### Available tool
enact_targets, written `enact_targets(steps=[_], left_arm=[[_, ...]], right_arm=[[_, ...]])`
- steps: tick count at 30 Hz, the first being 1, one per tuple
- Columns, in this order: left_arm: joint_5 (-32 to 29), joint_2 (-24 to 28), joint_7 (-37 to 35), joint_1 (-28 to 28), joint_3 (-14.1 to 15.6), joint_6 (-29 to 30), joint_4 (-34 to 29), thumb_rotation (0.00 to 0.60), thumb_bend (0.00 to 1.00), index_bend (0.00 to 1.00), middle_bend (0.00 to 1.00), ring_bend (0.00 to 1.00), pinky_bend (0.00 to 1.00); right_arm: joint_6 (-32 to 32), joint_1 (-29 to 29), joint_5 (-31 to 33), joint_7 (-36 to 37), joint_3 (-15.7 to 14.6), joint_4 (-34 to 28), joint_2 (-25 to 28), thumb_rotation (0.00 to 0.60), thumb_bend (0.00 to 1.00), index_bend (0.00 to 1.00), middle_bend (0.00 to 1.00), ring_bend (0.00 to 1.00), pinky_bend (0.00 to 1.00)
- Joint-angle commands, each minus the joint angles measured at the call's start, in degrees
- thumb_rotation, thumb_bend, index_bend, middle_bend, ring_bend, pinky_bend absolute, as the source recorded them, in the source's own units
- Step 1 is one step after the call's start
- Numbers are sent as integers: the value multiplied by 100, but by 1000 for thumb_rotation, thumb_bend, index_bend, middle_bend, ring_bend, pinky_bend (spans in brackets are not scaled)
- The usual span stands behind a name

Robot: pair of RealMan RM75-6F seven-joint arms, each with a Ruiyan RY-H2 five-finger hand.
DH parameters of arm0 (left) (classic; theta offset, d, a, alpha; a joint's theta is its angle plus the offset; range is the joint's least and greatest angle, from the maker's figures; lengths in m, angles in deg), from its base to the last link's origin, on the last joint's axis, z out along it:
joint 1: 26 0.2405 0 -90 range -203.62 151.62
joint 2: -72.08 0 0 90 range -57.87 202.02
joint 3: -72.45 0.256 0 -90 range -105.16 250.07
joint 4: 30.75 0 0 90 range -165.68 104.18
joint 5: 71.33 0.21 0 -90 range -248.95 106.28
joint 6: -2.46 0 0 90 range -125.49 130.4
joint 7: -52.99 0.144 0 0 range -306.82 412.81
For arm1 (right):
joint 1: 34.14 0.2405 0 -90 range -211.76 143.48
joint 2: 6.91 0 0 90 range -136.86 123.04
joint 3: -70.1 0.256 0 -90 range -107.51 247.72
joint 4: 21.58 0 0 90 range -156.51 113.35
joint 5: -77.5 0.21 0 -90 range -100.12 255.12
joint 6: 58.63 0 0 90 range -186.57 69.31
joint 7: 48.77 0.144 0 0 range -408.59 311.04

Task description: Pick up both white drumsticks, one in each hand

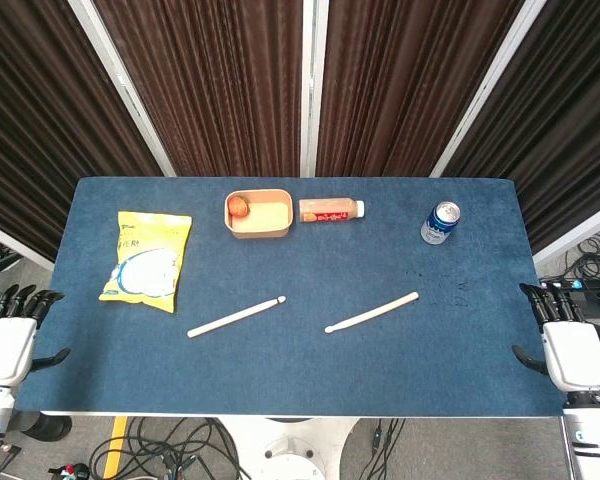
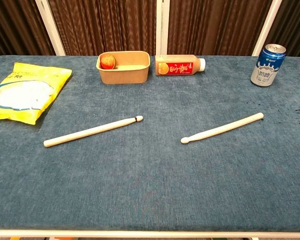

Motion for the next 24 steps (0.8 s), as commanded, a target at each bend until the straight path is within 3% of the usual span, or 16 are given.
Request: enact_targets(steps=[1, 12, 15, 24], left_arm=[[-29, -43, -9, -3, -2, -17, 47, 600, 24, 209, 193, 89, 71], [36, -115, -116, 49, 6, 117, 98, 600, 20, 208, 193, 89, 73], [34, -125, -139, 57, -9, 148, 106, 600, 16, 209, 193, 89, 76], [8, -153, -82, 78, 1, 153, 81, 600, 13, 208, 193, 89, 78]], right_arm=[[-50, 27, 3, 45, -3, -15, 15, 600, 64, 91, 142, 62, 173], [-54, 119, -214, 289, -23, 18, 54, 600, 67, 95, 161, 76, 178], [-159, 318, -424, 503, 19, 179, -9, 600, 123, 163, 200, 120, 220], [-1633, 1521, -512, 744, 195, 959, -669, 600, 151, 357, 329, 210, 289]])
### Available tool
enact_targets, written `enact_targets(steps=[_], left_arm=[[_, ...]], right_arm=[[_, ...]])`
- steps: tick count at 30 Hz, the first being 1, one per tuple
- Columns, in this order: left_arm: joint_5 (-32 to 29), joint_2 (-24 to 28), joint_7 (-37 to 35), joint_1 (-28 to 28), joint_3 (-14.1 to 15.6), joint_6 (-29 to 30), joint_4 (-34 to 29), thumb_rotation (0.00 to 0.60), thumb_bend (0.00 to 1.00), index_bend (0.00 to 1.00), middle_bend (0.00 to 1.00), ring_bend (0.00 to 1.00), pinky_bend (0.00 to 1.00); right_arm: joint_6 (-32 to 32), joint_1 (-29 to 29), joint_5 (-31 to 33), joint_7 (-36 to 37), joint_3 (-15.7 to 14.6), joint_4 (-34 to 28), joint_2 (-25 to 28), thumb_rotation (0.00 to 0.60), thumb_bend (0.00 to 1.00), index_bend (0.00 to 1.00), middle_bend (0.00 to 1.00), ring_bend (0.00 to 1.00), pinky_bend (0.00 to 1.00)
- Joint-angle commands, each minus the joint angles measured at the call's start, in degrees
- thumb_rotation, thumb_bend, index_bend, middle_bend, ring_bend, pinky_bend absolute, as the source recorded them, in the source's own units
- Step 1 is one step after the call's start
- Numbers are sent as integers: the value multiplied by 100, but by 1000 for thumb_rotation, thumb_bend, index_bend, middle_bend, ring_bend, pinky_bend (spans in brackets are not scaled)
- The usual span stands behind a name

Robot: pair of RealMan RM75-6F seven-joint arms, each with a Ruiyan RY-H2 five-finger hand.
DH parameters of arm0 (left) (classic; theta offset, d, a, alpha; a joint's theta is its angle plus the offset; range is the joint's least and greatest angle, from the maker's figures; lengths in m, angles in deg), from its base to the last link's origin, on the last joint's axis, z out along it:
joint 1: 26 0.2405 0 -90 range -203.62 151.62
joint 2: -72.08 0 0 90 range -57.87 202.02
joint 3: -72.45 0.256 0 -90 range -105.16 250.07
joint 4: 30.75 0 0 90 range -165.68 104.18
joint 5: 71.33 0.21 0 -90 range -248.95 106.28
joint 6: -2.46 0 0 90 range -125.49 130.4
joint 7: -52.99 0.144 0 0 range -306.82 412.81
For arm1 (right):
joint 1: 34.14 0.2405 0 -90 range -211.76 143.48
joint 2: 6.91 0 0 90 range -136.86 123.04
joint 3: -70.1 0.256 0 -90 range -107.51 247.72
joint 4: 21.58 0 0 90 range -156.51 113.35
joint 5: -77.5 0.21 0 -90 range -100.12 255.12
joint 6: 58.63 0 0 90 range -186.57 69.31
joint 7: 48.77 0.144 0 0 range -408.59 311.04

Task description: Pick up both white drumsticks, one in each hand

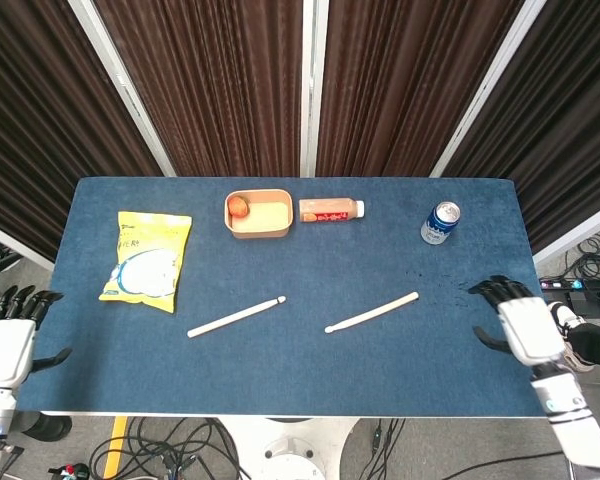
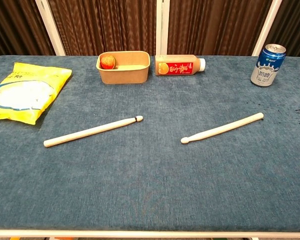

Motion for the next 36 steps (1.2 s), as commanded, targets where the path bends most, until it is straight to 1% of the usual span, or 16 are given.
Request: enact_targets(steps=[1, 6, 8, 12, 18, 25, 36], left_arm=[[-12, 8, 9, 10, 5, -1, -20, 600, 13, 209, 193, 89, 78], [-56, 38, 25, 40, 14, -1, -66, 600, 13, 209, 193, 89, 78], [-72, 45, 25, 44, 16, -13, -79, 600, 14, 208, 193, 89, 78], [-94, 46, 26, 52, 22, -32, -86, 600, 13, 209, 193, 89, 78], [-124, 31, -13, 40, 23, -92, -55, 600, 14, 209, 193, 89, 78], [-135, -1, -86, 29, 27, -140, 18, 600, 14, 209, 193, 89, 78], [-139, -20, -191, 27, 34, -179, 89, 600, 15, 208, 193, 89, 79]], right_arm=[[-812, 676, 1, 60, 104, 531, -519, 600, 151, 370, 337, 215, 292], [-1536, 1269, 36, -98, 90, 1316, -1237, 600, 132, 398, 373, 232, 295], [-1685, 1417, 38, -205, 69, 1604, -1492, 600, 114, 400, 381, 233, 295], [-1707, 1615, -68, -381, -16, 2193, -2018, 600, 101, 422, 406, 246, 295], [-1623, 1738, -156, -511, -150, 2946, -2568, 600, 101, 481, 449, 283, 295], [-1639, 1836, -135, -488, -240, 3400, -2858, 600, 141, 491, 463, 289, 295], [-1656, 1905, -38, -490, -320, 3578, -2975, 600, 205, 497, 479, 308, 295]])
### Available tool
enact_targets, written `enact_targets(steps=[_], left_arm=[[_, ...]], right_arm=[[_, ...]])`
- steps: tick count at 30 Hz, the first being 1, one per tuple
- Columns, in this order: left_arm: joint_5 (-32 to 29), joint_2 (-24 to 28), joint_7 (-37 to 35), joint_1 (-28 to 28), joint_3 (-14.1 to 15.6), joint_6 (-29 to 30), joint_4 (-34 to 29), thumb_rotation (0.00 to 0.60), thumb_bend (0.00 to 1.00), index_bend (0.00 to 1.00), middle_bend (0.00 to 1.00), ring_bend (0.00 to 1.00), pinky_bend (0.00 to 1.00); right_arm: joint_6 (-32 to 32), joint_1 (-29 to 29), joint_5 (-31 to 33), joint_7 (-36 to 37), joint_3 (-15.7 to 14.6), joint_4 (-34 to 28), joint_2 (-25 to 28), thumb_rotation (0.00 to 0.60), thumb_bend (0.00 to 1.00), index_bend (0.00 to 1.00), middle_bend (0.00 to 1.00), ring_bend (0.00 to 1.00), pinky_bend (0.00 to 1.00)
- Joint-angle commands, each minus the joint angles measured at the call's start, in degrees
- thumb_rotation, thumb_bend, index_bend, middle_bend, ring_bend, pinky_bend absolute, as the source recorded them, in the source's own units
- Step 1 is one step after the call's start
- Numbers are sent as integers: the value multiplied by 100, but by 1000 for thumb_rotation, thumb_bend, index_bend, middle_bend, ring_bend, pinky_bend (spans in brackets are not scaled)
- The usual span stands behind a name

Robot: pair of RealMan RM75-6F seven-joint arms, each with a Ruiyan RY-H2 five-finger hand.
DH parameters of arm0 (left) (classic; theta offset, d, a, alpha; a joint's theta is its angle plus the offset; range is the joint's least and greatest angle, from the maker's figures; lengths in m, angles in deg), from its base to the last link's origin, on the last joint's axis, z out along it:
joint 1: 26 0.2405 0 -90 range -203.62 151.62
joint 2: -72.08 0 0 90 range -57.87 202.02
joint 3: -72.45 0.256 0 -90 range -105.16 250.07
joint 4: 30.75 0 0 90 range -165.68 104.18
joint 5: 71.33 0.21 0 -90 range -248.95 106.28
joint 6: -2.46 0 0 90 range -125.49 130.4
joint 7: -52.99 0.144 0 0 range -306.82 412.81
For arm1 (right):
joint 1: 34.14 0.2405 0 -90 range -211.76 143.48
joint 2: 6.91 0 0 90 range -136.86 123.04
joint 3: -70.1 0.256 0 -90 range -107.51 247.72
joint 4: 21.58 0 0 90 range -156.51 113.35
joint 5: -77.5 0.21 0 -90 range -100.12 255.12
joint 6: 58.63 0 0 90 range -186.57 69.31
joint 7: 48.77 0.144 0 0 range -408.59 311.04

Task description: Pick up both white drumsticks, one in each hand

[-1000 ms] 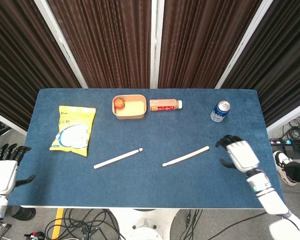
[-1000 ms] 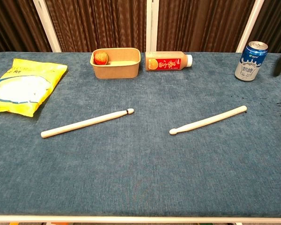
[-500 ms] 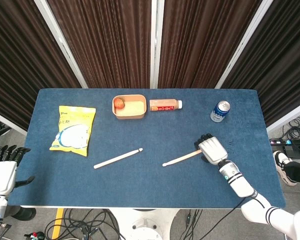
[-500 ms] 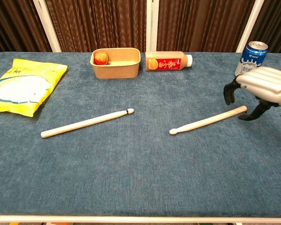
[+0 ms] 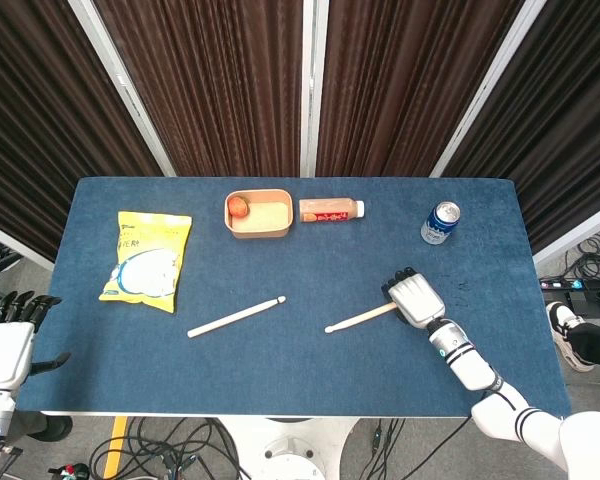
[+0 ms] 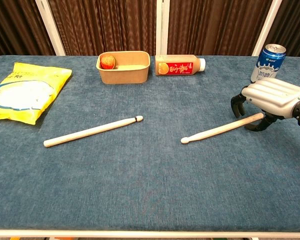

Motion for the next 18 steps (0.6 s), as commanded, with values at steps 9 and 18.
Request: enact_targets(steps=[9, 18], left_arm=[[21, -13, -115, -13, 2, -32, 66, 600, 15, 209, 193, 89, 78], [33, -31, -178, -17, -1, -33, 131, 600, 15, 209, 193, 89, 78]], right_arm=[[-25, 18, 115, -9, -38, 56, -50, 600, 226, 509, 488, 309, 297], [-49, 45, 176, -29, -68, 92, -87, 600, 263, 530, 504, 325, 305]])
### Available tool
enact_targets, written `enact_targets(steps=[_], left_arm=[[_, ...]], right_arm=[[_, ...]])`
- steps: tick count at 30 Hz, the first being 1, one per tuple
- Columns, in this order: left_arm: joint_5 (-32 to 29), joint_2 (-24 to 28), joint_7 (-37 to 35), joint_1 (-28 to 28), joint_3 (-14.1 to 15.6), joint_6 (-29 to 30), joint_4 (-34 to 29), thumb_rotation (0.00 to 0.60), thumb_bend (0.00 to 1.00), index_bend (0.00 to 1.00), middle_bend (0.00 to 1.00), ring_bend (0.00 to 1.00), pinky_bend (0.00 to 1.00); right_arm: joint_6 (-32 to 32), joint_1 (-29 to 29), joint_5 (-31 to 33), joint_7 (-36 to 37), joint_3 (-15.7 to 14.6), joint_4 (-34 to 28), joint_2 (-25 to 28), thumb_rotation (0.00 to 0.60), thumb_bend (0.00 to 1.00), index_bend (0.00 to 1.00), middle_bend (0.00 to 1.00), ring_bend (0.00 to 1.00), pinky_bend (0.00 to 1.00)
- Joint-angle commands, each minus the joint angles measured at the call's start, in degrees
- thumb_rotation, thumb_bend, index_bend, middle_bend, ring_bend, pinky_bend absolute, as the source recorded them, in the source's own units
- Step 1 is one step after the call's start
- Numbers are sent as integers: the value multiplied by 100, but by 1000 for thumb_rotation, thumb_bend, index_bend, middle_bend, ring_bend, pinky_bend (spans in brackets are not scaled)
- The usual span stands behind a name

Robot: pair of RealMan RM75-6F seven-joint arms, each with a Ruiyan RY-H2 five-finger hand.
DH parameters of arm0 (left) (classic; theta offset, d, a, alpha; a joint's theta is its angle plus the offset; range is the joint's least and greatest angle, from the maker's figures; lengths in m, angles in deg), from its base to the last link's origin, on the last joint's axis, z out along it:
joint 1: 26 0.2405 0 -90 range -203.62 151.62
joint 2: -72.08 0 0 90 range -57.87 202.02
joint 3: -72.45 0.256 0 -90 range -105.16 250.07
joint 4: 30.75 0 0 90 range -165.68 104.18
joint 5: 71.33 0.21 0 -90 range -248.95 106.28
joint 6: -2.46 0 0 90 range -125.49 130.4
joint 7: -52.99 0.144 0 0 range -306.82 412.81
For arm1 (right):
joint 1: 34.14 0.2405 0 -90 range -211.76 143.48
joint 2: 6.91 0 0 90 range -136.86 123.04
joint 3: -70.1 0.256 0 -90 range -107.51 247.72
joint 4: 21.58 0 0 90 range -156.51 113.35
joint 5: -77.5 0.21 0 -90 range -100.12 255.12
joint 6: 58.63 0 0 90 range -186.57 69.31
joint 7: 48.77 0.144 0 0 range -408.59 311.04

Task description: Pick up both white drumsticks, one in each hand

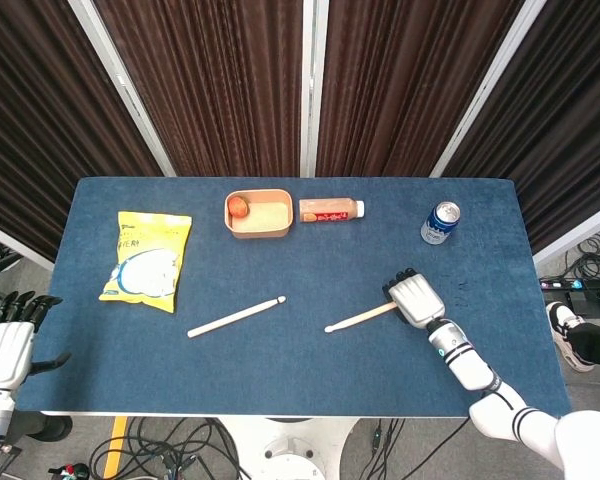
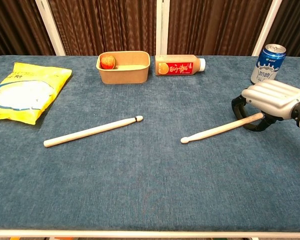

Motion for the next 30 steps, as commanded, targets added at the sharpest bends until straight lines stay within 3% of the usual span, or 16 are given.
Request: enact_targets(steps=[1, 15, 21, 23, 26, 30], left_arm=[[6, -3, -16, 0, -3, 6, 8, 600, 15, 209, 193, 89, 79], [32, -41, -131, -2, 9, -9, 108, 600, 14, 208, 193, 89, 78], [121, -55, -114, -84, -5, -51, 157, 600, 14, 209, 193, 89, 79], [199, -22, -124, -170, -22, -112, 143, 600, 12, 209, 193, 89, 82], [303, 43, -174, -379, -83, -298, 74, 600, 4, 222, 196, 89, 98], [397, 48, -175, -742, -239, -583, -35, 600, 0, 243, 219, 115, 161]], right_arm=[[-11, 7, 13, -14, -8, 13, -13, 600, 273, 532, 506, 325, 305], [-63, 74, 82, -74, -20, 85, -94, 600, 310, 539, 515, 339, 313], [-43, 84, 95, -59, -25, 125, -105, 600, 440, 592, 553, 371, 331], [-5, 86, 80, -45, -28, 78, -67, 600, 523, 610, 567, 384, 340], [220, 55, -2, -26, -30, -145, 122, 600, 649, 639, 587, 405, 353], [670, -82, -17, 53, 69, -847, 688, 600, 717, 665, 606, 424, 364]])
